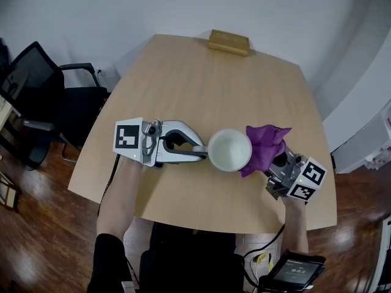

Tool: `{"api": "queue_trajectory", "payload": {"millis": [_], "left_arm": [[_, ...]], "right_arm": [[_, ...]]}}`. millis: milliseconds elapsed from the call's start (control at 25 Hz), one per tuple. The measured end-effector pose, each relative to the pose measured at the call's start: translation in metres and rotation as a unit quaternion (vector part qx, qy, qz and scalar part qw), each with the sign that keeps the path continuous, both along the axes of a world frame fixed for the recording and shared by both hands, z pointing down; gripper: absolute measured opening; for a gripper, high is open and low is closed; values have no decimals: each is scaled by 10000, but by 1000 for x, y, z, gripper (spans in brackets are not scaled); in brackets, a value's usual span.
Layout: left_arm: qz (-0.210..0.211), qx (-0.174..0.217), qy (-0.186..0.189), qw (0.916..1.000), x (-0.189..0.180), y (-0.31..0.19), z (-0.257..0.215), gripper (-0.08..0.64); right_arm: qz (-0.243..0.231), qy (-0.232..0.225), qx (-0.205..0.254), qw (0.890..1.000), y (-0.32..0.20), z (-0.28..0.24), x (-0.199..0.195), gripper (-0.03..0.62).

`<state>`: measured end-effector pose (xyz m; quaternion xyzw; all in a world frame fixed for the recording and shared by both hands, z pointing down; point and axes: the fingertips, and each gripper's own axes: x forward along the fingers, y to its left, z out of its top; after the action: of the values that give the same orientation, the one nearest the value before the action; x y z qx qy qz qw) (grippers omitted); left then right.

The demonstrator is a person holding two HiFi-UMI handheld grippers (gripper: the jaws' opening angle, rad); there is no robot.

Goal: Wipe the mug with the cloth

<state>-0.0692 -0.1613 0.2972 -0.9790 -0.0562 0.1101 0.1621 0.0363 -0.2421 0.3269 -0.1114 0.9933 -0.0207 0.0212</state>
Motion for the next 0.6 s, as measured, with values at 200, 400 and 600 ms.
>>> {"api": "queue_trajectory", "payload": {"millis": [200, 400, 600], "left_arm": [[58, 35, -9, 10000, 1, 4, -1, 63], [197, 142, -30, 9997, 4, 12, -2, 63], [240, 159, -131, 9995, 5, 12, -1, 63]], "right_arm": [[-679, -1785, -353, 9810, 12, -76, 23, 83], [-1411, -2141, -663, 9643, 27, -95, 2, 83], [-1404, -2051, -1320, 9596, 10, -62, -11, 81]]}}
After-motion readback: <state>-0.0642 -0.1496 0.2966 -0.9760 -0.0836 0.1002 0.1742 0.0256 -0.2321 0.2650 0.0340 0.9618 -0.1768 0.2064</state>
